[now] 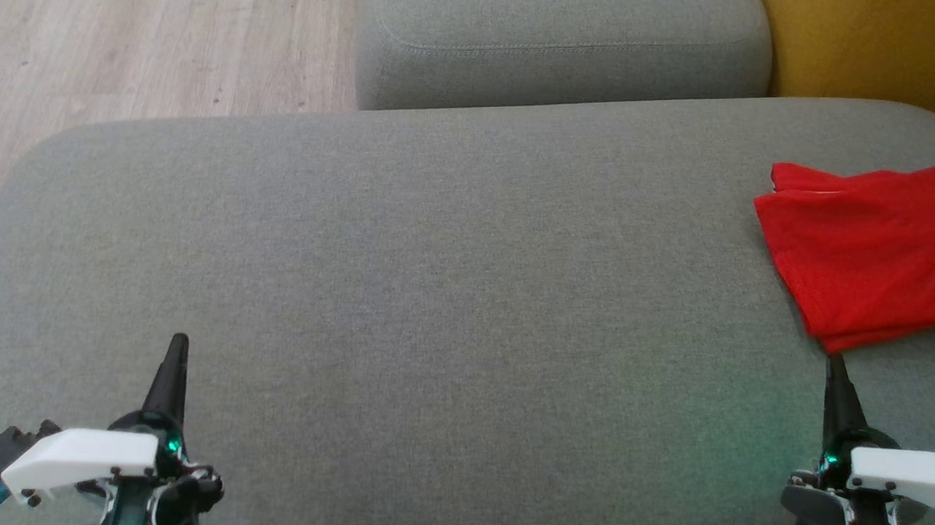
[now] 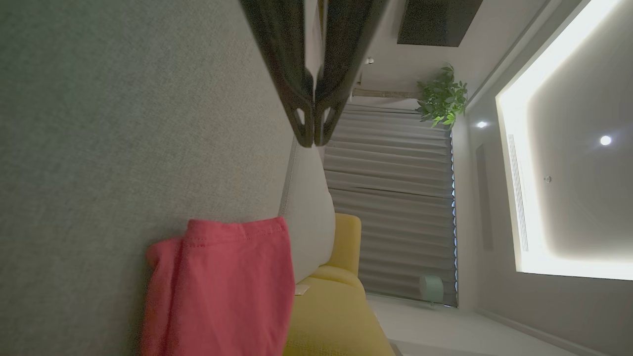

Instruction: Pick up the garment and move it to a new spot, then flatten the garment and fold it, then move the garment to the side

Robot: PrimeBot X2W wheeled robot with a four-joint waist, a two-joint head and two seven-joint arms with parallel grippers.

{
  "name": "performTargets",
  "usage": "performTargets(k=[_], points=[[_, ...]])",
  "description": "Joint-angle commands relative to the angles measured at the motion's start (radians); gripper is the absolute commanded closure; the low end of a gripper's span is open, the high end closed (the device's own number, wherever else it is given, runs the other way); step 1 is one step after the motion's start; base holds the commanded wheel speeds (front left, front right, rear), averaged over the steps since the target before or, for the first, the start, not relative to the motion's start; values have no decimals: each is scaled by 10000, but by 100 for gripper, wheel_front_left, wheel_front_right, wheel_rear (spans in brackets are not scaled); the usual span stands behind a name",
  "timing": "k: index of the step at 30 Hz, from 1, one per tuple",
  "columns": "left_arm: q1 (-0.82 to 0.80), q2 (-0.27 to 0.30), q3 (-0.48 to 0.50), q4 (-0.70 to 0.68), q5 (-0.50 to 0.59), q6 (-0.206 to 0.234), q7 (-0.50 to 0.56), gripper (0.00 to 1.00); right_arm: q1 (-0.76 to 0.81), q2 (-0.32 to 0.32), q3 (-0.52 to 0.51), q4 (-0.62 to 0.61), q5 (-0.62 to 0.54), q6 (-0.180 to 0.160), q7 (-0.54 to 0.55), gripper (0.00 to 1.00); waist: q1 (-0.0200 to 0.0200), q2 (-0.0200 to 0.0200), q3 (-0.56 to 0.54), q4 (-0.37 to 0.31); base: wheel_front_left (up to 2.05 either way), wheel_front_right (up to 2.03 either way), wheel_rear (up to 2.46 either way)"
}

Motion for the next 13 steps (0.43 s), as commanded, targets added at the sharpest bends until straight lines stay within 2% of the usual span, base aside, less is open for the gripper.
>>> performTargets(k=[1,13], points=[[-651,149,367,-219,-317,-137,72,100,-642,-137,112,-399,343,-8,95,100,0,0,20,2,0,0,0],[-1058,131,636,0,-1720,-354,431,100,-865,-125,-131,-434,1709,-9,454,100,0,0,173,10,0,0,0]])
